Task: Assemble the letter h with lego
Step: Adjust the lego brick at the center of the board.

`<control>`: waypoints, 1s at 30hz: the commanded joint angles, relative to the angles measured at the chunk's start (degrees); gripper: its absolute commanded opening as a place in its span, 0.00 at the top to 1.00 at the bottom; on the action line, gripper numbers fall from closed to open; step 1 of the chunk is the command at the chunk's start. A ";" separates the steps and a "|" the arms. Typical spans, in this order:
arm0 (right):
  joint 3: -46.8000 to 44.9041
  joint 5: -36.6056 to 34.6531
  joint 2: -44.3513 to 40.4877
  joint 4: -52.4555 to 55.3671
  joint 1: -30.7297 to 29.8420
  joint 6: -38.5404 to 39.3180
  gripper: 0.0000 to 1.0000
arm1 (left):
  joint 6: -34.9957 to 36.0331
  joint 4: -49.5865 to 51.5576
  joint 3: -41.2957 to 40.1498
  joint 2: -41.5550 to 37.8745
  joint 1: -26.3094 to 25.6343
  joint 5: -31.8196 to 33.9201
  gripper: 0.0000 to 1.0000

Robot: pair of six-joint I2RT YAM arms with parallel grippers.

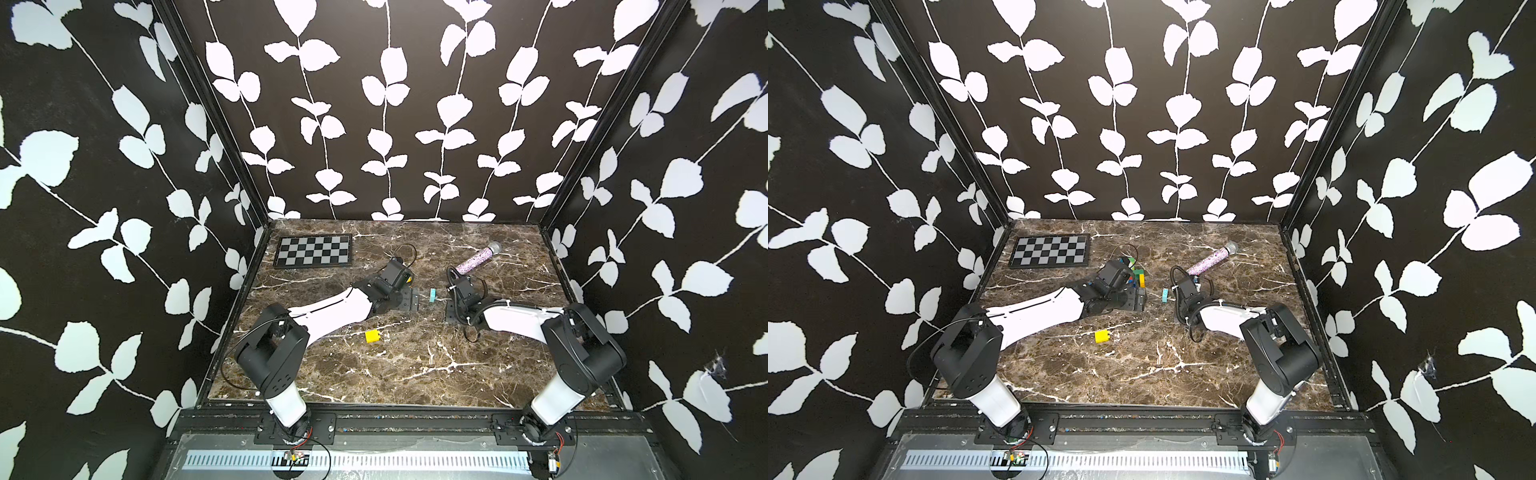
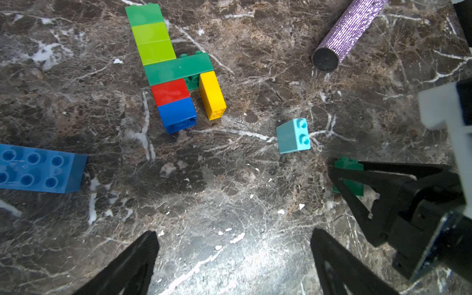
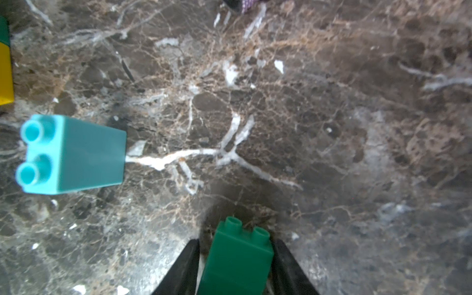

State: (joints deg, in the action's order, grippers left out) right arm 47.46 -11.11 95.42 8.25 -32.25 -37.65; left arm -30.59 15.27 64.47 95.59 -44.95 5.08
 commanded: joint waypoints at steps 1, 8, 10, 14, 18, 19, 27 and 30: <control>0.53 0.46 0.43 3.00 -0.36 0.80 0.59 | 0.88 -0.32 1.28 0.01 -0.23 -0.97 0.05; 1.05 2.23 0.57 3.11 -0.58 1.91 0.68 | 1.48 -0.17 1.52 0.26 -0.23 -2.93 0.07; 0.81 3.33 -0.07 2.57 -0.69 2.76 0.75 | 1.82 -0.06 1.78 0.38 -0.24 -4.05 0.08; -1.57 9.90 -3.20 -3.64 -0.81 7.62 0.93 | 2.46 0.02 2.72 0.64 -0.23 -8.85 0.08; -6.63 14.49 -9.95 -12.33 -1.31 11.88 1.00 | 3.50 0.33 4.31 0.99 -0.23 -16.58 0.10; -7.73 16.38 -11.33 -14.44 -1.42 13.27 1.00 | 3.92 0.26 4.64 1.13 -0.23 -18.95 0.10; -12.76 25.63 -17.26 -25.56 -4.19 20.97 1.00 | 5.80 2.16 7.23 3.15 -0.23 -32.40 0.21; -13.67 27.23 -18.19 -27.44 -4.74 21.81 1.00 | 5.85 3.03 7.56 3.77 -0.23 -34.04 0.25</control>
State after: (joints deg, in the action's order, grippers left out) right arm 34.22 12.45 78.65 -12.25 -36.21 -18.94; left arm -25.96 16.27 70.54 98.85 -44.58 -23.40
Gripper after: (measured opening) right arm 0.311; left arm 0.750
